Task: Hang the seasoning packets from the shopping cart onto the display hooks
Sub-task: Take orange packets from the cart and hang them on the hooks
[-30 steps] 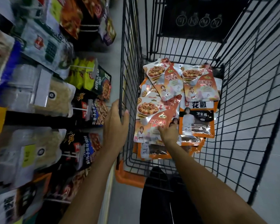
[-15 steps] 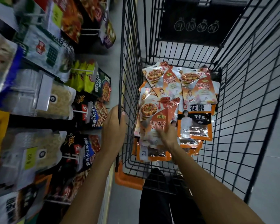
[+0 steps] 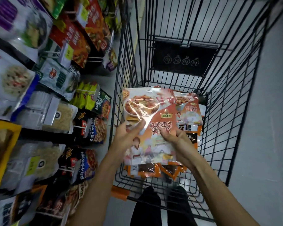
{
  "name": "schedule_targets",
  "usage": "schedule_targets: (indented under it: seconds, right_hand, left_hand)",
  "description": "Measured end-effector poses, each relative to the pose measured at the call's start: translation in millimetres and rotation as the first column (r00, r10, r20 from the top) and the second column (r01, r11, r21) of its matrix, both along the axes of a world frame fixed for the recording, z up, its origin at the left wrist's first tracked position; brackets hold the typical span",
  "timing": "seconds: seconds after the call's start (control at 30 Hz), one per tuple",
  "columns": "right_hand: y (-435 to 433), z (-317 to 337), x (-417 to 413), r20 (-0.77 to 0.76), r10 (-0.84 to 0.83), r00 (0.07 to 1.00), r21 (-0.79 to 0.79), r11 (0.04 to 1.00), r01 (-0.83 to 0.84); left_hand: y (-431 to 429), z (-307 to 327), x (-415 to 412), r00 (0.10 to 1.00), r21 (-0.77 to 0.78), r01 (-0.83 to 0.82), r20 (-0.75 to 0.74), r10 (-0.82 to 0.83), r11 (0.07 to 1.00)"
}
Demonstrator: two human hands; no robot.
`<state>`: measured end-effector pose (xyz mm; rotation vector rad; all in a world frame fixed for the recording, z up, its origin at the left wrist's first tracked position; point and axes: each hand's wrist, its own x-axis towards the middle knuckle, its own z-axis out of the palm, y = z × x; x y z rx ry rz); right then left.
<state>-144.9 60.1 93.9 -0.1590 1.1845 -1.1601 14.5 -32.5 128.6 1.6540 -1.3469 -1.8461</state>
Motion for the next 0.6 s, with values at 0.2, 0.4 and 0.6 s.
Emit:
schedule_targets:
  seconds: [0.2,0.4,0.6]
  right_hand:
    - [-17.5,-34.0,-1.9,-0.268,0.091,0.959,0.059,0.995,-0.078]
    - [-41.7,-112.2,-74.2,-0.737,0.010,0.675,0.104,0.990,0.099]
    - [-61.0,-194.0,-160.4,-0.856,0.383,0.349,0.460,0.871,0.172]
  left_hand:
    - [-3.8,-44.0,3.0,0.984,0.186,-0.174,0.006,0.176,0.967]
    - [-9.7,-99.8,-15.8,0.928,0.055,-0.342,0.176,0.328,0.938]
    - [-27.0,-151.7,-38.1,0.936,0.147,-0.338,0.158,0.316,0.929]
